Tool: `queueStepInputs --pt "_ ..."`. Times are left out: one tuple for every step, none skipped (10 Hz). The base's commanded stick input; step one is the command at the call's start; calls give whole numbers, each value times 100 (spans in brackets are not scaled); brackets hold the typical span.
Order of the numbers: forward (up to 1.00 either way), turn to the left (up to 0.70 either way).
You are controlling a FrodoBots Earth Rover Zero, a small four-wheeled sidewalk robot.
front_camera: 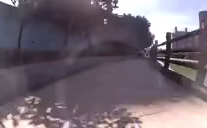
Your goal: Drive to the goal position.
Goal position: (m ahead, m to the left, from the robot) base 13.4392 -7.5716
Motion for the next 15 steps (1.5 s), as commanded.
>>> queueStepInputs --pt "70 -35" --pt "70 -35" --pt "70 -35" --pt "70 -23" --pt "70 0" --pt "70 0" --pt "70 0" --pt "70 0" --pt "70 0" --pt "70 0" --pt "70 0" --pt "70 0" --pt "70 0" --pt "70 0" --pt "70 0"
